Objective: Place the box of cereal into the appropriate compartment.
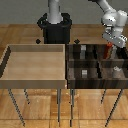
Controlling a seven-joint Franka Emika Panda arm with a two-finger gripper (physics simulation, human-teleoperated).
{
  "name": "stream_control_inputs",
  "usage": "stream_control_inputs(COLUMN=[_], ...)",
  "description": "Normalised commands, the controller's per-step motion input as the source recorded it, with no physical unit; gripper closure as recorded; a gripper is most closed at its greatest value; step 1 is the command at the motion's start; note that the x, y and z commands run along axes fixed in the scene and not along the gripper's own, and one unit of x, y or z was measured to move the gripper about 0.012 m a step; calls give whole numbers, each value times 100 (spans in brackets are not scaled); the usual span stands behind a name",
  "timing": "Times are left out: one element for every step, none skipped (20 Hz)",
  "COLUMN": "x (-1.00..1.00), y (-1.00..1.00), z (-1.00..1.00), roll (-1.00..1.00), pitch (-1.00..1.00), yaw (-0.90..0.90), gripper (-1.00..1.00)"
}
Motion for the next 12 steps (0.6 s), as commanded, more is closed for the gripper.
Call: stream_control_inputs(x=[0,0,0,0,0,0,0,0,0,0,0,0], y=[0,0,0,0,0,0,0,0,0,0,0,0], z=[-100,-100,-100,0,0,0,0,0,0,0,0,0], roll=[0,0,0,0,0,0,0,0,0,0,0,0], pitch=[0,0,0,0,0,0,0,0,0,0,0,0], yaw=[0,0,0,0,0,0,0,0,0,0,0,0], gripper=[100,100,100,100,100,100,-100,-100,-100,-100,-100,-100])
